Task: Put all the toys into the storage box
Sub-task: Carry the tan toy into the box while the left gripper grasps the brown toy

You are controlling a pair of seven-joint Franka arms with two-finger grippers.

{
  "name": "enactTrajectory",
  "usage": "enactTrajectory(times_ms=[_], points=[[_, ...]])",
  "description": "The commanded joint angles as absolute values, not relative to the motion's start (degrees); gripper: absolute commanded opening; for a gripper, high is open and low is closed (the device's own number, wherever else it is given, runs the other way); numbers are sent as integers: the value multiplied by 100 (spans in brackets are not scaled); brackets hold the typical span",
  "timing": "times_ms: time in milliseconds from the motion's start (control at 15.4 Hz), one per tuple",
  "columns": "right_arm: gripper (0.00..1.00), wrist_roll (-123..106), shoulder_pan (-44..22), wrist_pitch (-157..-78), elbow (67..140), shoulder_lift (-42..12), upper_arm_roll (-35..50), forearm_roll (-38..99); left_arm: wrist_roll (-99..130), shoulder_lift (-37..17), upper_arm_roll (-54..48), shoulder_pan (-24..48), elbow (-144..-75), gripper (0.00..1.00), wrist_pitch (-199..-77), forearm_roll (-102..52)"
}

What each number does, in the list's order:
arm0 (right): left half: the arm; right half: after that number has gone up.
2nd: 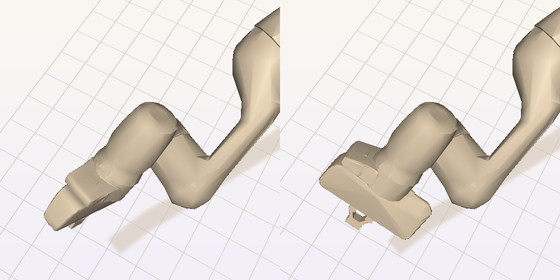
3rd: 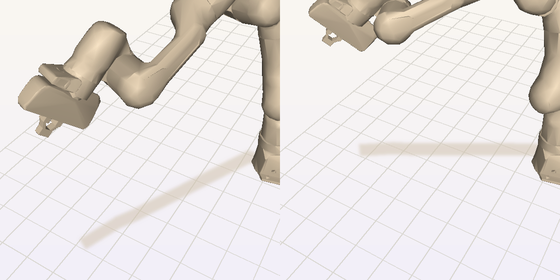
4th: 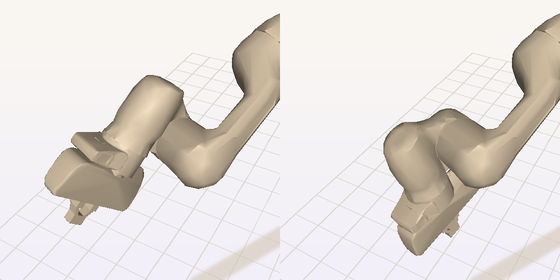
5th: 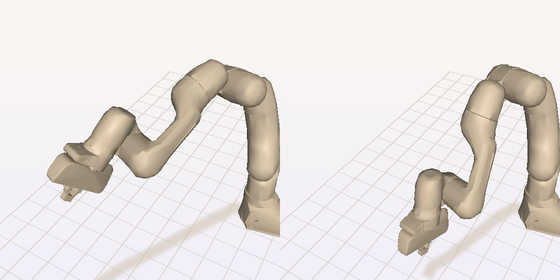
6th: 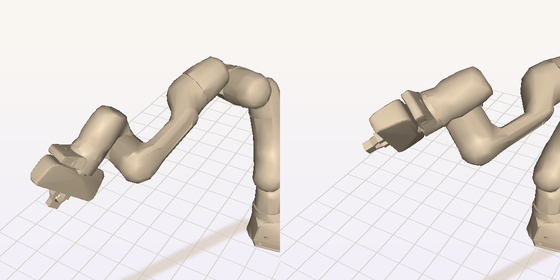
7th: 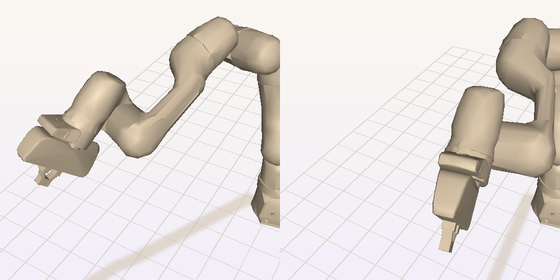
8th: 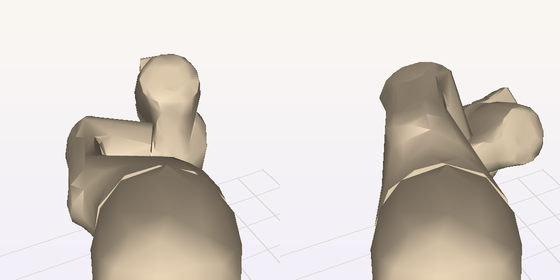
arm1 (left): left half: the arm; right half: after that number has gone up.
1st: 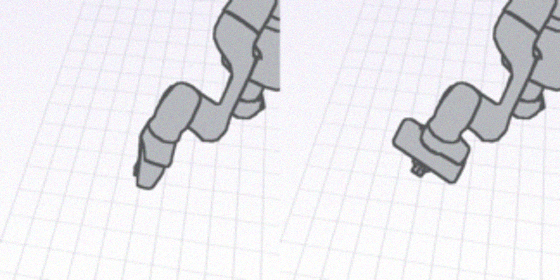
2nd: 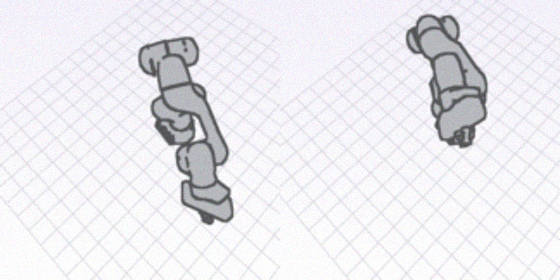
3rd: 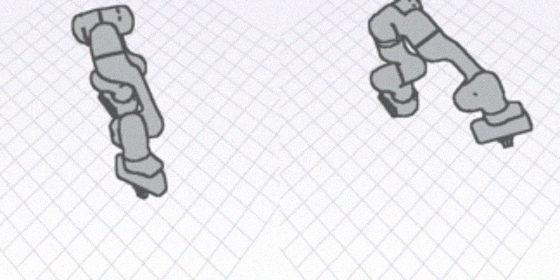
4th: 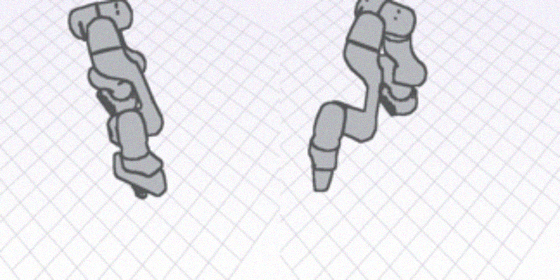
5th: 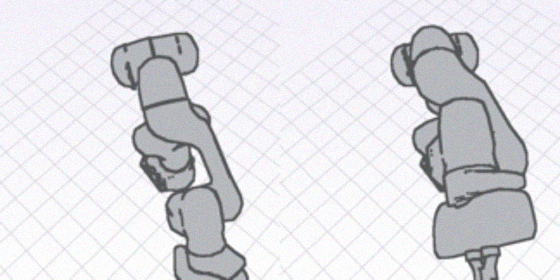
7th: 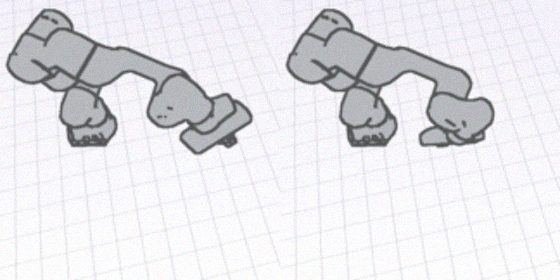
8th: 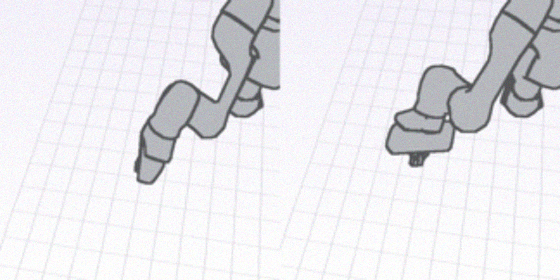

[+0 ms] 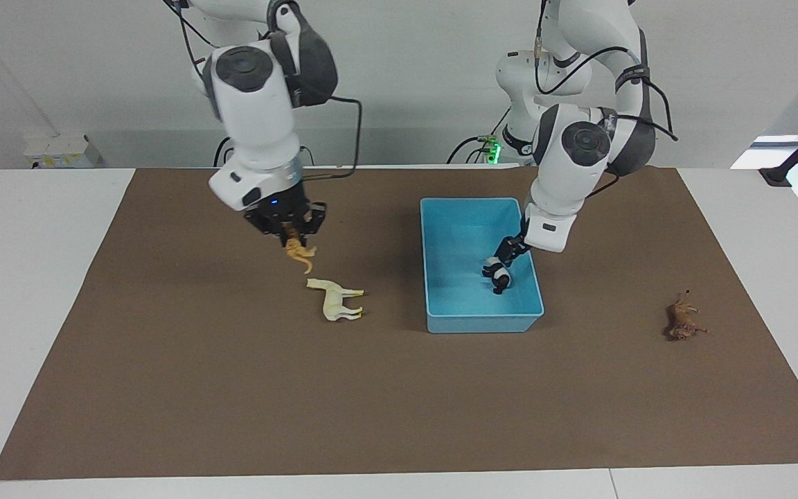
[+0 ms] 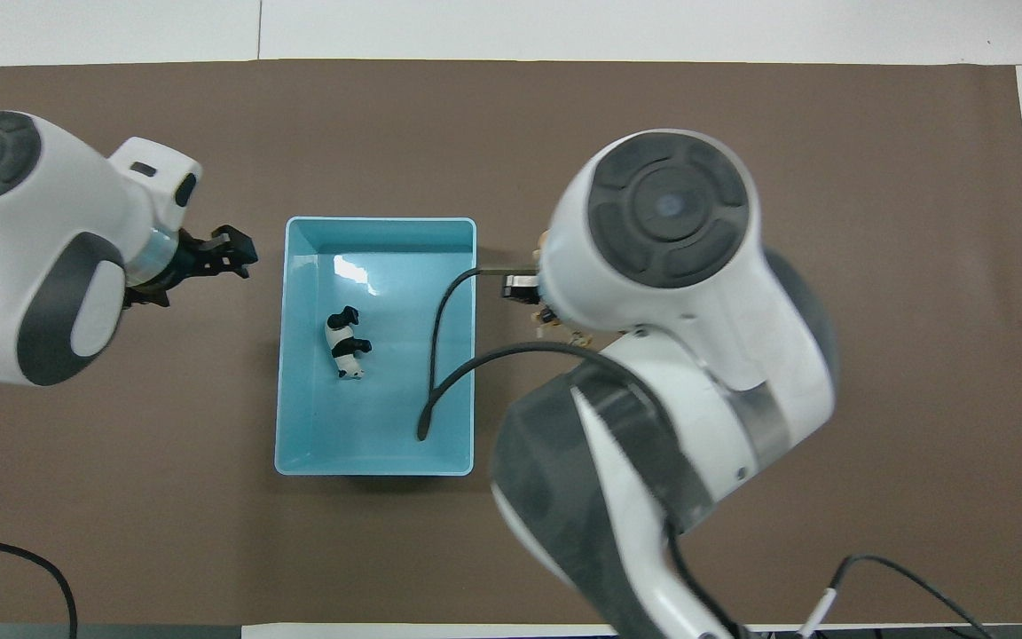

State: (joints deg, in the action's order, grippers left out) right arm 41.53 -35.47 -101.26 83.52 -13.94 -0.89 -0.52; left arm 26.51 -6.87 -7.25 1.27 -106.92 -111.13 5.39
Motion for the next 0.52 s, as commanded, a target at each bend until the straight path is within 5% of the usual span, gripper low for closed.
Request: enactTrajectory(times_ms=[0, 455], points=[[0, 4911, -4041, -10019, 7375, -2222, -132, -53, 869, -668, -756, -858, -10810, 100, -11678, 650], [0, 5713, -4887, -10888, 6512, -3752, -150, -88, -1570, -1212, -738, -1977, -10977, 100, -13033, 1107]])
